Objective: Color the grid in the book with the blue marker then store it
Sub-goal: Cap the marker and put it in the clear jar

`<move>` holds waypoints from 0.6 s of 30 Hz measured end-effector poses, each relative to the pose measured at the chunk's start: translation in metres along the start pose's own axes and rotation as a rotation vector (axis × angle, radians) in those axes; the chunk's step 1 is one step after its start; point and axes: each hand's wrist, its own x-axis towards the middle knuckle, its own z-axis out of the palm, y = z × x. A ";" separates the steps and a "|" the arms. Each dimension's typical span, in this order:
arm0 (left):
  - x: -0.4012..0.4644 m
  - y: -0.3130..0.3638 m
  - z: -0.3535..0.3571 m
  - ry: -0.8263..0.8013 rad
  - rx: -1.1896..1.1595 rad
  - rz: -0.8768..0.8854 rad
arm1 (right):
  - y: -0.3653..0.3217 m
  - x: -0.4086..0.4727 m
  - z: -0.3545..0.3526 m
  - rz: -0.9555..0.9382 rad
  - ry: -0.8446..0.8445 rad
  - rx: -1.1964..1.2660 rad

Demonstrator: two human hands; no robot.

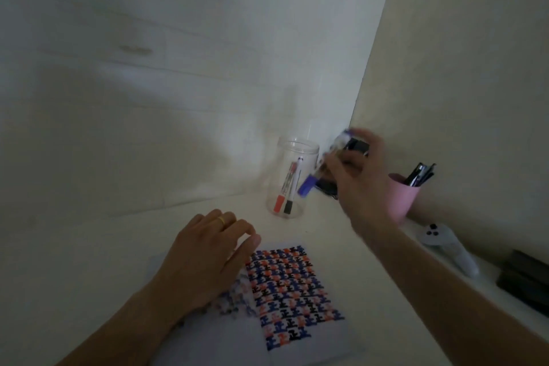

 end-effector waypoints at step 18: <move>-0.002 -0.004 0.004 -0.082 -0.032 0.047 | 0.039 0.119 0.062 -0.012 0.027 -0.747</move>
